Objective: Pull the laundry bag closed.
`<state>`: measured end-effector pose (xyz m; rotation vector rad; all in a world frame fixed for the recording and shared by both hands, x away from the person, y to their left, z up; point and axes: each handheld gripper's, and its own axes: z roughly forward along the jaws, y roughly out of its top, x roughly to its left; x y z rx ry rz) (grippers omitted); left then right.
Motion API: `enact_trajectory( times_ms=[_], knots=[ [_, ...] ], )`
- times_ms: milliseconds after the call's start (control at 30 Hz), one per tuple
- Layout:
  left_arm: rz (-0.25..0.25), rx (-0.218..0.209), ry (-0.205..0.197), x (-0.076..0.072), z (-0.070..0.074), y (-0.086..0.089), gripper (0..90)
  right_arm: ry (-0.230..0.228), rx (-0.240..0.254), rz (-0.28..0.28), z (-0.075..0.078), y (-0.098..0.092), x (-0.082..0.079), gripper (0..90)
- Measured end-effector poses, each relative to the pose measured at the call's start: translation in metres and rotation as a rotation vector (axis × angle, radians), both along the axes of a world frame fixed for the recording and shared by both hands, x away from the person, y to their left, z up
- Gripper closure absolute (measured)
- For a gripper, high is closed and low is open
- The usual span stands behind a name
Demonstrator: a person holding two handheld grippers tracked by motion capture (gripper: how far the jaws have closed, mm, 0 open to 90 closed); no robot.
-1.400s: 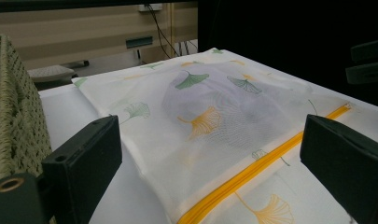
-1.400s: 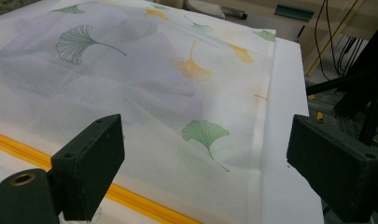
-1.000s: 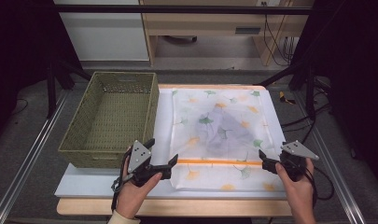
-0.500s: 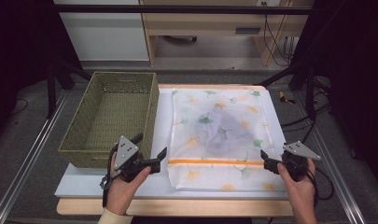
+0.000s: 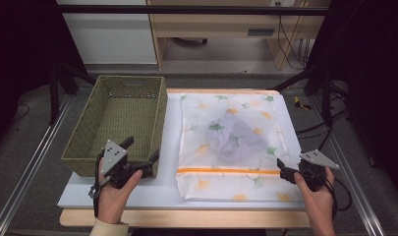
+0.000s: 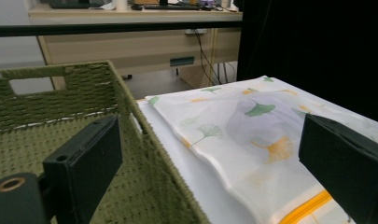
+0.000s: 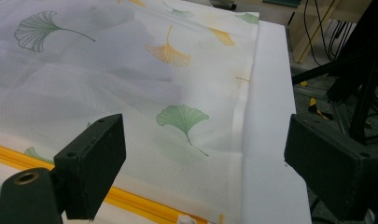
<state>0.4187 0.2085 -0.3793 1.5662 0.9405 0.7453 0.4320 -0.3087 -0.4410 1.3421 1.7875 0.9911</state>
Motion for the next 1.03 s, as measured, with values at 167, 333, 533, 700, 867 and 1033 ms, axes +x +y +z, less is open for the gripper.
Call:
enact_trajectory(
  times_ms=[167, 333, 533, 700, 867, 1033],
  knots=[
    [0.022, 0.007, 0.002, 0.001, 0.000, 0.008, 6.2, 0.003, 0.009, -0.002, -0.001, -0.003, 0.000, 13.0],
    [0.043, 0.008, 0.015, 0.002, 0.000, 0.017, 6.2, 0.013, 0.016, -0.011, -0.003, -0.006, 0.001, 13.1],
    [0.080, 0.012, 0.019, 0.004, 0.000, 0.031, 6.3, 0.057, 0.047, -0.023, -0.006, -0.010, 0.002, 13.6],
    [0.114, 0.028, 0.032, 0.006, -0.001, 0.041, 6.0, 0.055, 0.054, -0.029, -0.005, -0.012, 0.002, 14.7],
    [0.149, 0.049, 0.043, 0.008, -0.002, 0.048, 6.0, 0.065, 0.040, -0.028, -0.010, -0.013, 0.002, 17.3],
    [0.165, 0.069, 0.054, 0.010, -0.004, 0.051, 5.9, 0.092, 0.046, -0.023, -0.013, -0.012, 0.004, 16.8]
  ],
)
